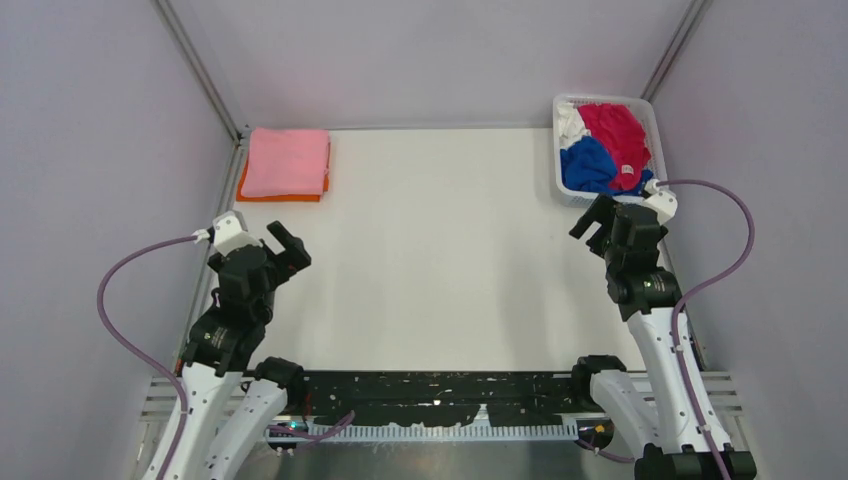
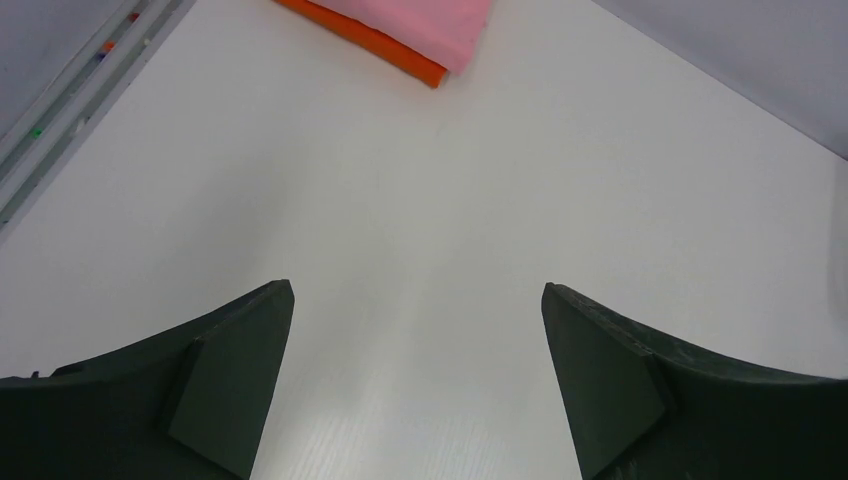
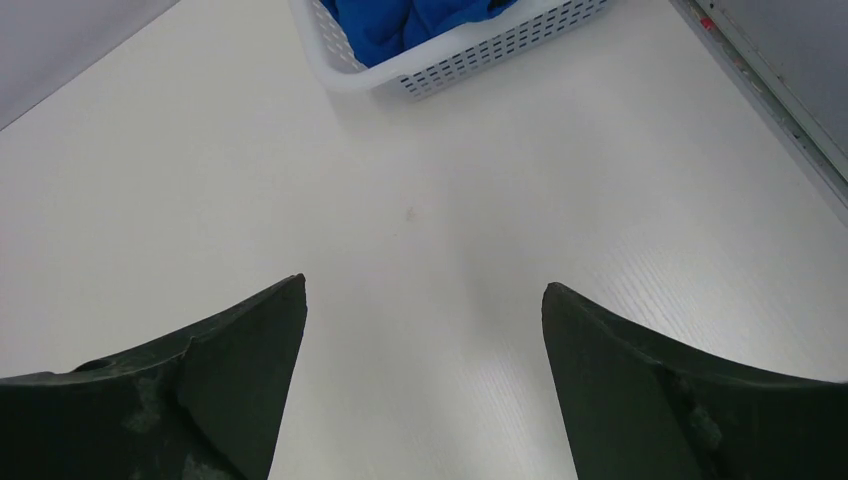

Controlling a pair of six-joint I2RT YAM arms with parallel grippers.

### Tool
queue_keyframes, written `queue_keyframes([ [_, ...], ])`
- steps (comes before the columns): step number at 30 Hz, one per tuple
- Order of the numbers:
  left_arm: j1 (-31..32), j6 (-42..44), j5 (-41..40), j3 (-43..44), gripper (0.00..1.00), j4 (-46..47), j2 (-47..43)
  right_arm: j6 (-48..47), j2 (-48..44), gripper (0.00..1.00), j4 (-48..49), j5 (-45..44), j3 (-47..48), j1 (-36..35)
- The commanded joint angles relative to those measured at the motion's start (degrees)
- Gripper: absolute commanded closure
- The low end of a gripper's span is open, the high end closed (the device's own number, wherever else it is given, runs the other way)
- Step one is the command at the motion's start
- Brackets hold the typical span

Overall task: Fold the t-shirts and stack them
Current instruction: Grab crumpled tshirt from bin with the right arm

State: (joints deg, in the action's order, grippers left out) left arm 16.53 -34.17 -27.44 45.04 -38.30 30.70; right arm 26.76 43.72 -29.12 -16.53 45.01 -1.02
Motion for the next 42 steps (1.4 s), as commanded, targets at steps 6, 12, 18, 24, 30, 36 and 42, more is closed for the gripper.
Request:
queue_keyframes([
  [6,-0.01,2.87,-0.82,-0.17,0.00,6.65,2.89,-10.76,14.42,0.05,14.87,2.96,11.64,0.22],
  [12,0.05,3.63,1.88,-1.48,0.00,9.67,3.96,-14.64,40.43,0.05,12.00,9.54,34.39,3.10],
  [18,-0.01,4.35,3.59,-3.66,0.00,13.39,4.20,-18.89,64.79,0.04,4.08,10.06,63.70,4.22],
  [24,-0.01,4.97,3.21,-4.33,0.00,13.92,4.64,-24.37,75.12,0.08,-8.21,7.50,73.49,6.69],
  [30,-0.01,5.16,5.14,-4.94,0.00,15.33,5.92,-24.91,70.89,0.13,-4.60,14.73,60.62,11.80],
  [36,-0.01,5.97,5.99,-5.07,0.00,16.64,7.97,-24.08,70.97,0.21,-2.15,20.91,54.02,13.01],
  [42,-0.01,6.30,6.75,-5.21,0.00,16.56,8.09,-22.70,71.76,0.61,-1.74,24.79,53.34,13.04],
])
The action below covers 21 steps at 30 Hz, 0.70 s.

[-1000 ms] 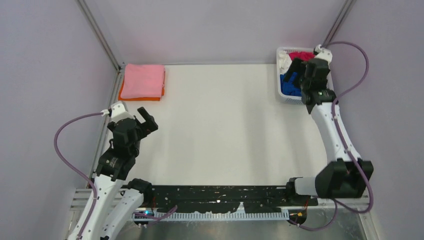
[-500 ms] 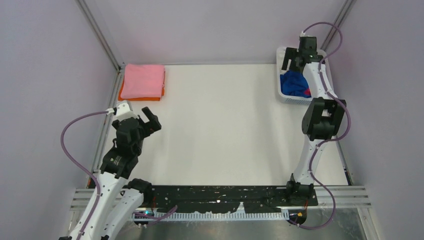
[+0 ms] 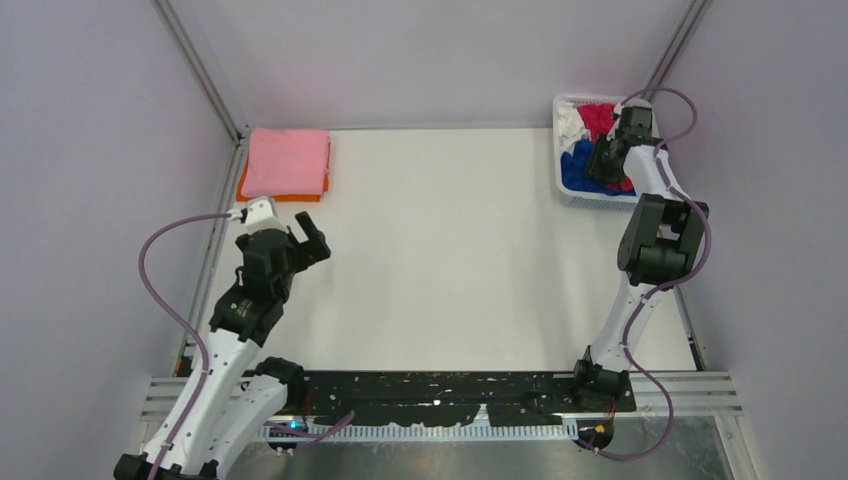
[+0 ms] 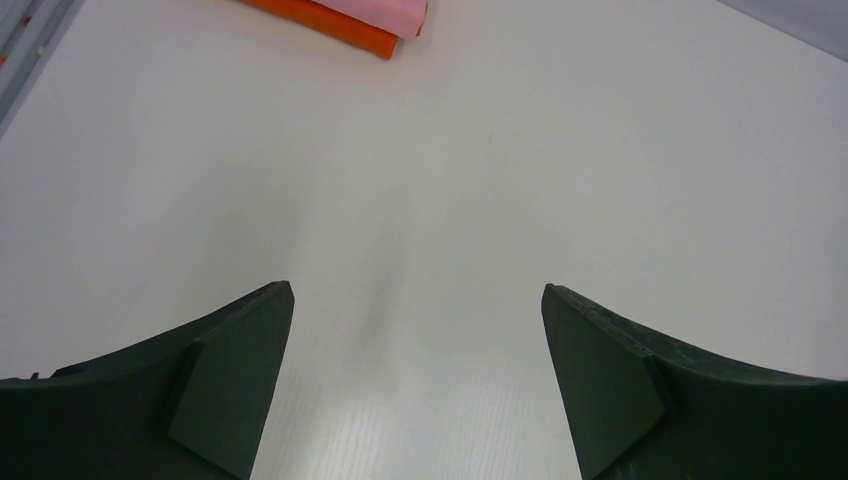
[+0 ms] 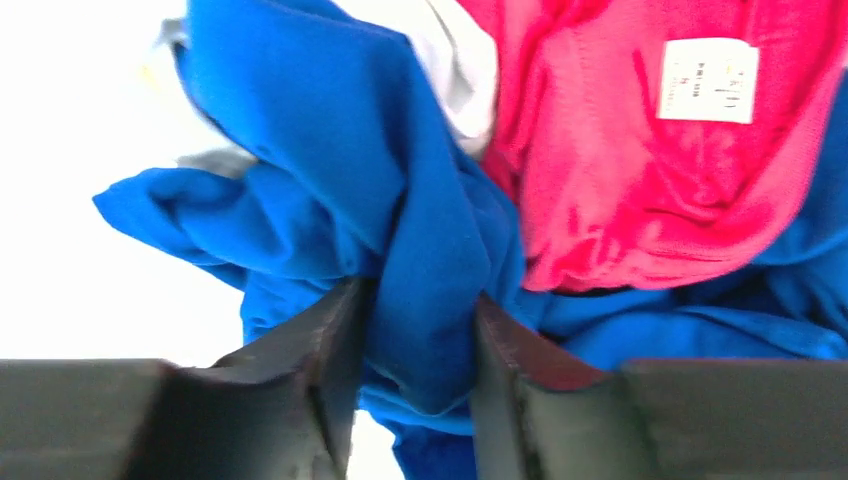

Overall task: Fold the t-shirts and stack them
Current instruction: Grab crumpled tshirt from bin with the right arm

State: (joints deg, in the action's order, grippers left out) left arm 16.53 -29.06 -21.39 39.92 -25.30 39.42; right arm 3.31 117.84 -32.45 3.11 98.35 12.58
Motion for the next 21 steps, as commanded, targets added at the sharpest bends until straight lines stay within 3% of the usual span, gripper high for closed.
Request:
queue_keyframes([
  [1,-0.01,1.17,0.85,-0.18,0.00,3.42,-0.80,1.15,-3.39,0.81,1.77,5.72,0.07,-0.54],
  [3,-0.01,1.12,1.16,-0.36,0.00,3.43,-1.23,2.49,-6.45,0.93,3.21,5.81,-0.42,-0.54],
  [12,-0.01,-0.68,5.13,-0.79,0.00,2.93,-2.08,6.83,-27.70,0.95,8.23,3.03,0.87,-0.54],
  [17,-0.01,-1.42,8.23,-2.07,0.00,4.82,-3.36,10.34,-36.23,0.95,10.12,16.12,2.07,-0.86],
  [21,-0.01,-2.15,11.28,-3.31,0.00,6.55,-4.94,10.27,-40.93,0.95,9.95,25.01,3.60,-5.81],
])
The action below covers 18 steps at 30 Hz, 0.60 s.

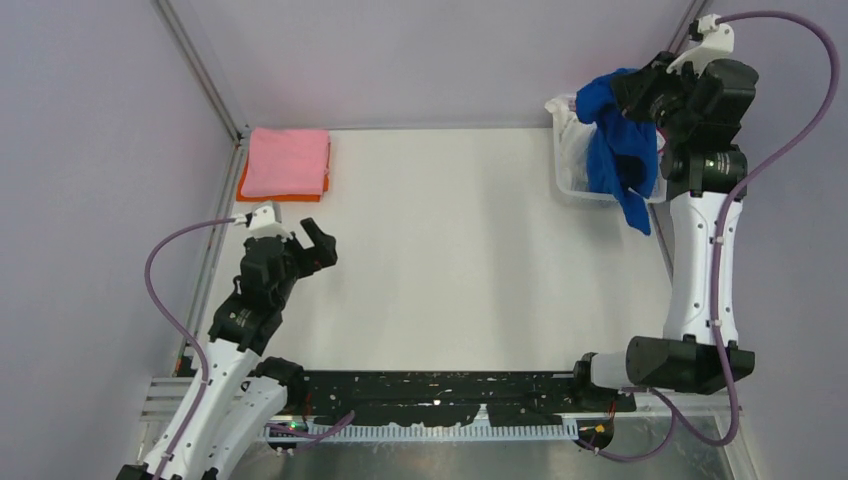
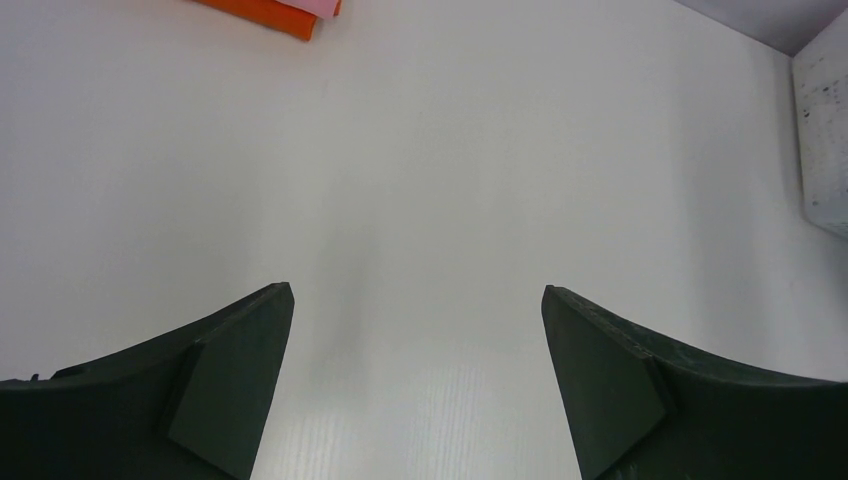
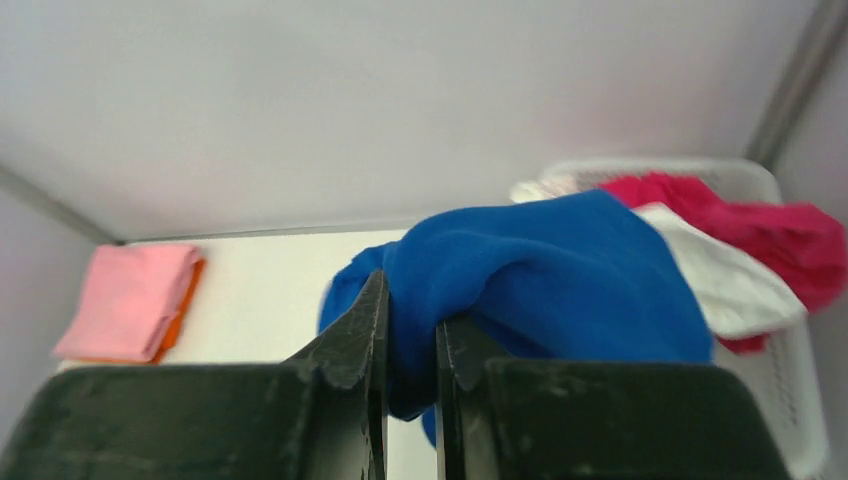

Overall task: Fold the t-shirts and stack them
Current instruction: Grab crumpled tshirt from bin with the right arm, then move the tshirt to the center of the board

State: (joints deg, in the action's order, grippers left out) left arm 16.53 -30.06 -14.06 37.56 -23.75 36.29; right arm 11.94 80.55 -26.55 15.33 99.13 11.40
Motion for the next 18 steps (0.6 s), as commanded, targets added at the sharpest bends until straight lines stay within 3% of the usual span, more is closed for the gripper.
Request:
queue_keyframes([
  [1,-0.01,-1.35,4.14,-1.21,0.00,5.14,-2.28,0.48,-4.72,0.95,3.65,13.19,3.59,-8.19],
  [4,-0.01,-1.70,3.09,-1.19,0.00,3.56,-3.34,-0.64,-5.81,0.95,2.87,14.64,6.29,-17.94],
  [11,-0.01,-3.36,0.50,-1.12,0.00,-0.05,-6.30,4.27,-2.73,0.95,6.39,23.69,13.32,-31.40],
  [14,-0.01,-3.98,-0.89,-0.72,0.00,-1.95,-7.30,5.54,-1.52,0.95,7.81,26.71,13.84,-33.53],
  [18,-0.01,-4.92,-3.35,-0.58,0.00,-3.84,-8.07,3.95,-5.10,0.95,11.73,24.42,3.87,-33.92],
])
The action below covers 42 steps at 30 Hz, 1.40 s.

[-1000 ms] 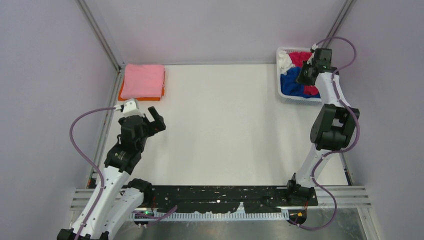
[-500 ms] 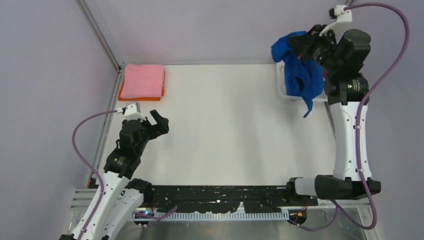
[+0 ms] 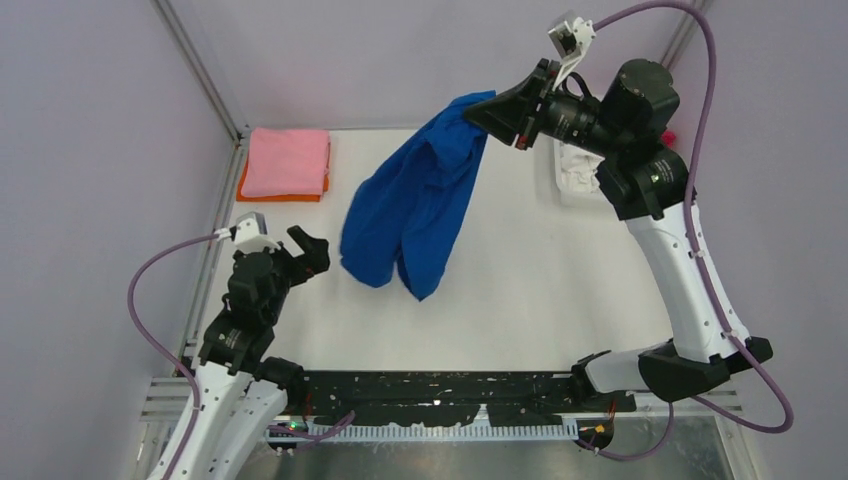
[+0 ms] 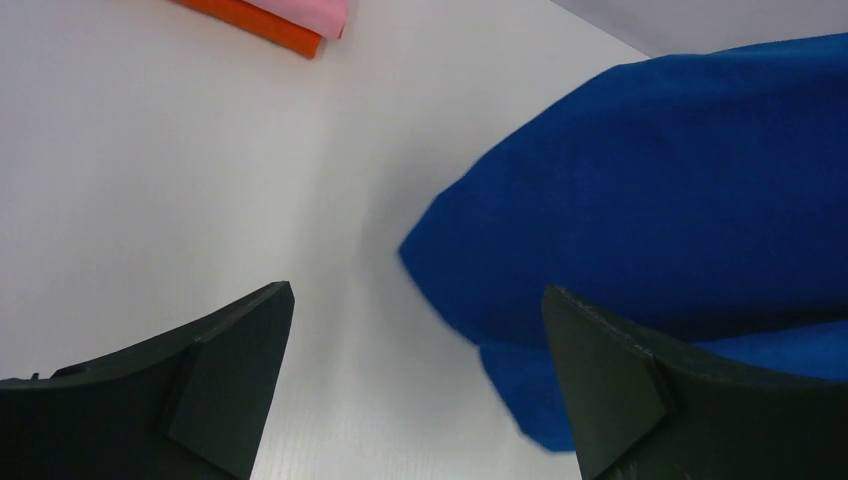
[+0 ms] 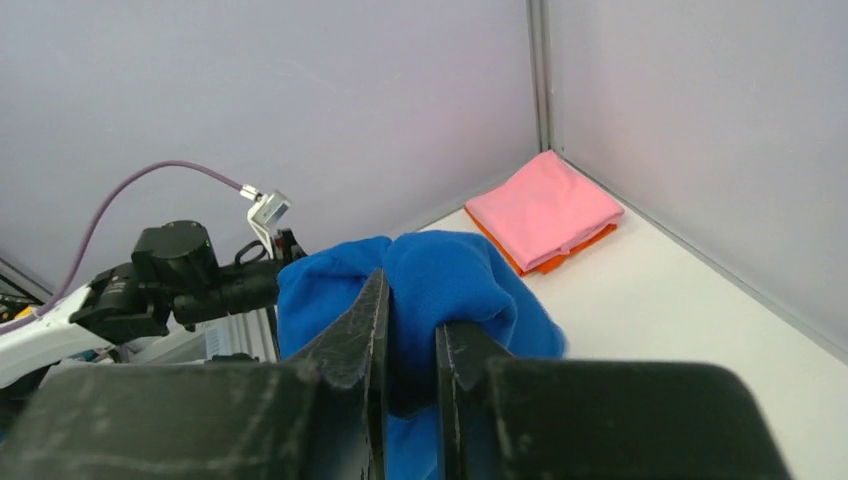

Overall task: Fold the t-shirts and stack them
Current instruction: Move the tshirt to the center of the board, then flatten out the tshirt

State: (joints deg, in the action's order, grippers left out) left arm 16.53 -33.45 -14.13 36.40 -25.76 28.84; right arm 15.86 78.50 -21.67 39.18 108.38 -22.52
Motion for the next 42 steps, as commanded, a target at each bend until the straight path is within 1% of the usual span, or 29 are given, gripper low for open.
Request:
queue_keyframes([
  [1,-0.01,-1.86,-3.70,0.56,0.00,-2.11,-0.63,-1.93,-4.73,0.95,7.88,-0.32,-10.42,0.08],
  [2,-0.01,-2.16,-4.05,0.58,0.00,-2.25,-0.52,-3.15,-5.49,0.95,8.38,-3.27,-12.86,0.14],
  [3,-0.01,-2.41,-4.19,0.78,0.00,-2.66,-0.27,-3.44,-6.85,0.95,8.48,-5.10,-18.34,0.18],
  [4,-0.01,-2.75,-4.28,0.96,0.00,-3.29,0.11,-3.77,-7.39,0.95,8.86,-9.19,-21.43,0.39],
  [5,-0.01,-3.10,-4.36,1.17,0.00,-3.95,0.54,-3.75,-8.18,0.95,9.02,-11.44,-27.36,0.52],
  [6,-0.01,-3.42,-4.47,1.46,0.00,-4.75,1.06,-3.36,-8.41,0.94,9.61,-16.51,-30.73,0.98],
  [7,-0.06,-3.72,-4.48,1.73,0.00,-5.67,1.65,-2.97,-8.33,0.93,9.88,-19.50,-36.98,1.43],
  [8,-0.02,-4.07,-4.53,2.11,0.00,-7.07,2.26,-1.52,-8.04,0.93,10.07,-25.01,-40.16,2.97],
  [9,-0.01,-4.34,-4.13,2.37,0.00,-8.10,2.84,-0.65,-7.03,0.87,10.11,-27.52,-45.80,3.78],
  [10,0.03,-4.60,-3.51,2.68,0.00,-8.95,3.49,1.46,-6.42,0.82,10.21,-31.25,-48.17,5.97],
  [11,-0.01,-4.86,-2.51,2.78,0.00,-9.90,4.03,2.42,-5.15,0.61,10.27,-33.24,-52.15,7.26],
  [12,-0.01,-5.06,-1.13,2.75,0.00,-10.59,4.63,4.49,-4.60,0.51,10.30,-33.97,-53.68,9.81],
  [13,-0.01,-5.12,1.01,2.67,0.00,-11.11,5.18,5.39,-3.86,0.28,10.14,-35.17,-55.81,10.94],
  [15,-0.01,-5.10,6.98,1.71,0.00,-11.37,5.97,6.43,-4.14,0.09,9.88,-36.88,-57.45,13.03],
  [16,-0.03,-5.05,10.93,0.73,0.00,-10.98,6.09,6.22,-5.11,0.04,9.63,-37.76,-58.07,13.36],
  [18,0.50,-4.84,21.42,-2.26,0.00,-8.87,5.68,5.52,-7.11,0.01,9.78,-39.78,-58.97,13.46],
  [20,2.46,-5.64,26.93,-5.71,0.00,-7.30,4.89,4.94,-9.22,0.04,9.88,-41.62,-59.93,13.52],
  [21,4.26,-6.36,27.76,-6.79,0.00,-7.14,4.49,4.68,-9.93,0.04,9.89,-41.72,-60.33,13.51],
  [26,14.95,-11.63,28.59,-12.51,0.00,-6.99,3.74,5.54,-15.68,0.05,10.73,-41.73,-64.56,13.48],
  [30,21.40,-17.86,26.94,-17.32,0.01,-1.33,4.98,6.51,-19.31,0.05,12.97,-40.81,-68.04,13.48],
  [34,26.36,-21.30,25.94,-18.97,0.10,4.50,8.35,6.64,-20.81,0.04,13.10,-41.20,-68.77,13.50],
  [37,29.33,-22.60,23.46,-18.61,0.15,4.55,11.52,6.69,-21.10,0.05,13.13,-41.24,-68.81,13.54],
  [39,30.95,-23.52,21.43,-18.20,0.16,5.33,13.78,6.61,-21.11,0.04,13.19,-41.14,-69.05,13.55],
  [41,31.74,-23.92,19.46,-17.41,0.20,6.33,16.86,6.52,-21.04,0.05,13.24,-41.12,-69.21,13.54],
  [42,31.86,-24.00,18.37,-16.83,0.24,6.42,18.35,6.44,-21.07,0.04,13.26,-41.11,-69.24,13.49],
])
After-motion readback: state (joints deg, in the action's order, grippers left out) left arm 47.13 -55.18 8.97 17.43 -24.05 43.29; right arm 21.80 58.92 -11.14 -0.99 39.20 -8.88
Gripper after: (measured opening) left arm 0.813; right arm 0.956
